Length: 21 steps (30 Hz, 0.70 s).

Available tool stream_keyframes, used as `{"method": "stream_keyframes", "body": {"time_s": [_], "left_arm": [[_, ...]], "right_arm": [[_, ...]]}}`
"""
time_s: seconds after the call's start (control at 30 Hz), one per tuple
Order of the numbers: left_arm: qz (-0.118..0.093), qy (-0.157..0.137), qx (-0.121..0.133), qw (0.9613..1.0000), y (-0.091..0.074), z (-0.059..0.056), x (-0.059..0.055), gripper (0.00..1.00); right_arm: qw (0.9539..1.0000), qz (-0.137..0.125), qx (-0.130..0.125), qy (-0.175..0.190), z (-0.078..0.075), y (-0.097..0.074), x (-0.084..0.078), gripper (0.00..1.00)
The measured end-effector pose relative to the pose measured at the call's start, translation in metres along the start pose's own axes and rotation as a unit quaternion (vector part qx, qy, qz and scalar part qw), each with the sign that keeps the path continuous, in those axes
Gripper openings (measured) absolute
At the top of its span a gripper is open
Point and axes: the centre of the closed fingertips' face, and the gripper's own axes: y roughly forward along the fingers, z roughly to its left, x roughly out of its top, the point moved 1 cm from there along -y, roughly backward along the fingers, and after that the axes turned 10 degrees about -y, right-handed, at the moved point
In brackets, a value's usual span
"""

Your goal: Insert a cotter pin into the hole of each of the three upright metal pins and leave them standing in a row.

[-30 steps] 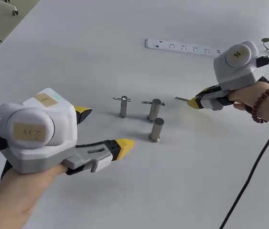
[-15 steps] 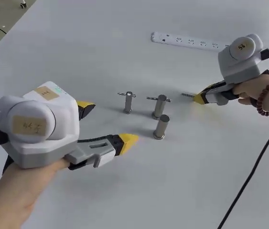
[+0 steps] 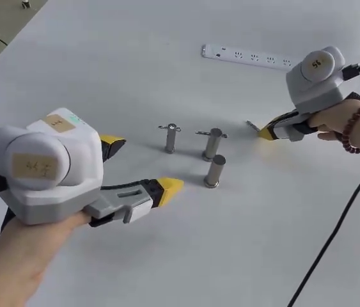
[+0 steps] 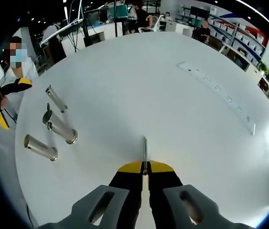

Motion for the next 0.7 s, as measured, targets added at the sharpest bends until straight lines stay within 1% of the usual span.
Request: {"method": "stream_keyframes", "body": {"time_s": [0.07,0.13,0.2,0.37,0.43,0.53,0.67,0.7], "left_arm": [[0.0,0.001,0.0,1.0,0.0,0.0,0.0,0.65],[0.0,0.001,-0.001,1.0,0.0,-0.001,0.0,0.65],[0.001,0.001,-0.002,1.0,0.0,-0.001,0.0,0.65],[0.001,0.001,0.0,1.0,-0.002,-0.001,-0.001,0.64],[0.002,0.0,0.0,1.0,-0.002,-0.001,-0.001,0.64],[0.002,-0.001,-0.001,1.0,-0.003,-0.001,-0.001,0.64],[-0.007,-0.001,-0.005,1.0,-0.005,-0.004,0.005,0.62],[-0.008,-0.001,-0.006,1.0,-0.005,-0.005,0.006,0.61]], "right_arm": [[1.0,-0.001,0.001,-0.003,0.002,0.0,0.001,0.0],[0.9998,0.001,0.002,-0.017,0.003,-0.001,0.001,0.0],[0.9996,0.004,0.002,-0.027,0.0,0.001,0.001,0.0],[1.0,-0.002,0.003,-0.009,-0.003,0.001,0.002,0.0],[0.9999,-0.003,-0.001,-0.015,-0.004,0.0,0.004,0.0],[0.9998,-0.008,-0.001,-0.02,0.001,-0.006,0.008,0.0],[0.9983,-0.012,-0.005,-0.057,0.011,-0.016,0.017,0.0],[0.9976,-0.014,-0.005,-0.068,0.007,-0.013,0.017,0.0]]}}
